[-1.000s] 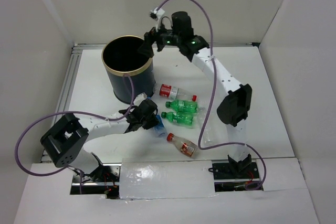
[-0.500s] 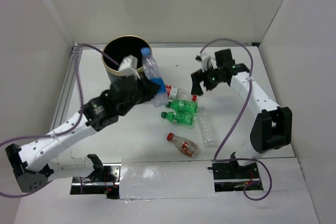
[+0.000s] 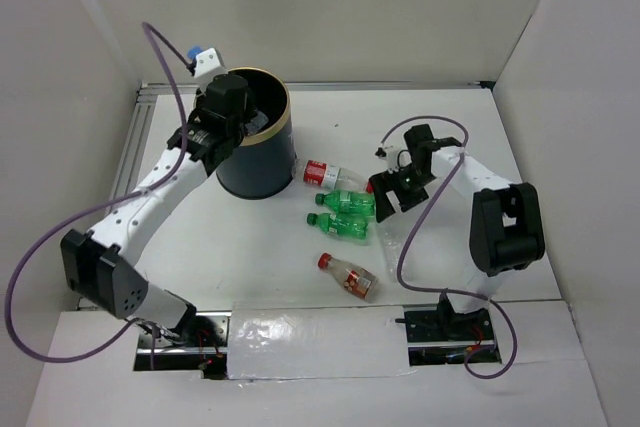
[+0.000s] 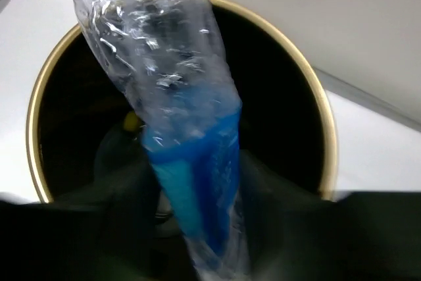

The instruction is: Put the plastic bottles in the bin

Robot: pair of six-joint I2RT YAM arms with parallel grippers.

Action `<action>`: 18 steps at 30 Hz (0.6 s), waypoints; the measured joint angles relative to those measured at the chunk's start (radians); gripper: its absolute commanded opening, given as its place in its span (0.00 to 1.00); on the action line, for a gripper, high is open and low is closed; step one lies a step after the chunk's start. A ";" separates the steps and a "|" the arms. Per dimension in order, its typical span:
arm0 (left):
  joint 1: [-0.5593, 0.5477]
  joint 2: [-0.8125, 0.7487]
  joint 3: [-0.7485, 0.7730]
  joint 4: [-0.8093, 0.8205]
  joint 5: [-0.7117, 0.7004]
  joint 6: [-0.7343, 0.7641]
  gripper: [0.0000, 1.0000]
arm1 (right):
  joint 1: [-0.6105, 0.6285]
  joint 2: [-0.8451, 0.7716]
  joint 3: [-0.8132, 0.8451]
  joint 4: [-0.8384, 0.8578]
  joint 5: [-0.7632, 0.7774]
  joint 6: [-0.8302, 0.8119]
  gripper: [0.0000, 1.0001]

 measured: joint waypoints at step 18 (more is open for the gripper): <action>-0.284 -0.283 -0.087 -0.130 0.084 0.058 1.00 | -0.022 0.176 0.077 -0.108 0.013 -0.020 0.01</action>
